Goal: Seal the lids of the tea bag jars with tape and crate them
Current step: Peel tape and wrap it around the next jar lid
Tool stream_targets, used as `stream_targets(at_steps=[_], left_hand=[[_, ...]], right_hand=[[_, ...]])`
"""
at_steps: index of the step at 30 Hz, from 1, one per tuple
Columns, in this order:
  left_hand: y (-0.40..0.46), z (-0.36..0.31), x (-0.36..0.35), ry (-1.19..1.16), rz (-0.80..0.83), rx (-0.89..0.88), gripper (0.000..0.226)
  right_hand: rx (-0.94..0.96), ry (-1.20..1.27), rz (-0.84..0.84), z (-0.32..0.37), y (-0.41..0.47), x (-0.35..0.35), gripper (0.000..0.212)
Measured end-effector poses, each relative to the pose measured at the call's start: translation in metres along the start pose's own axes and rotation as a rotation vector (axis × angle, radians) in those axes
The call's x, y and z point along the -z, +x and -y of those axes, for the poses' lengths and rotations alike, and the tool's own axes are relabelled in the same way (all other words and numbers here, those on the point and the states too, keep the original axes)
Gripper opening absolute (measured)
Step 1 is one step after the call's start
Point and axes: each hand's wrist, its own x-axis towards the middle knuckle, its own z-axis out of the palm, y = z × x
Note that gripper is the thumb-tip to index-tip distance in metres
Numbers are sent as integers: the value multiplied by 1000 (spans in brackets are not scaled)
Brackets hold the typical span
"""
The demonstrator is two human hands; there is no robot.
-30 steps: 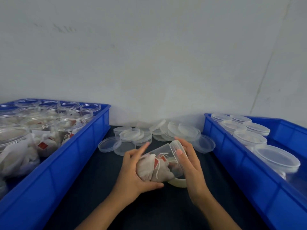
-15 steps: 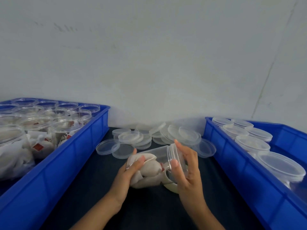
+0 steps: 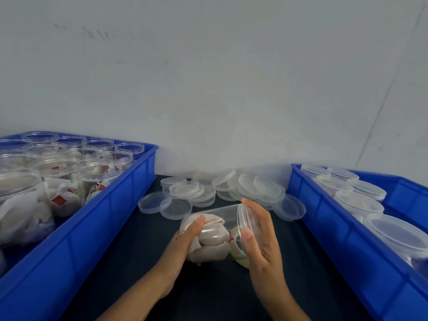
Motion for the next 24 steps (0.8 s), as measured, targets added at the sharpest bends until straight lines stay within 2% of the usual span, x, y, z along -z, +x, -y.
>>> stream_targets(at_steps=[2, 5, 8, 10, 13, 15, 20, 24], left_hand=[[-3, 1, -7, -11, -25, -32, 72], [-6, 1, -16, 24, -26, -122, 57], [-5, 4, -15, 14, -42, -204, 71], [-4, 4, -10, -55, -67, -157, 71], [-4, -1, -3, -117, 29, -8, 64], [-5, -4, -2, -121, 80, 43, 61], [-6, -3, -5, -64, -46, -48, 59], [-7, -1, -6, -41, -69, -205, 59]], right_hand=[[-42, 55, -73, 1, 0, -2, 40], [-194, 144, -126, -2, 3, -1, 30], [-320, 183, -100, -6, 5, 1, 21], [-270, 128, -6, -3, 1, 0, 26], [16, -124, 126, 1, -2, 7, 52], [101, -212, 140, -2, -1, 11, 53], [-60, 29, 114, -1, -4, 5, 48], [-54, 33, 74, 3, -1, 5, 45]])
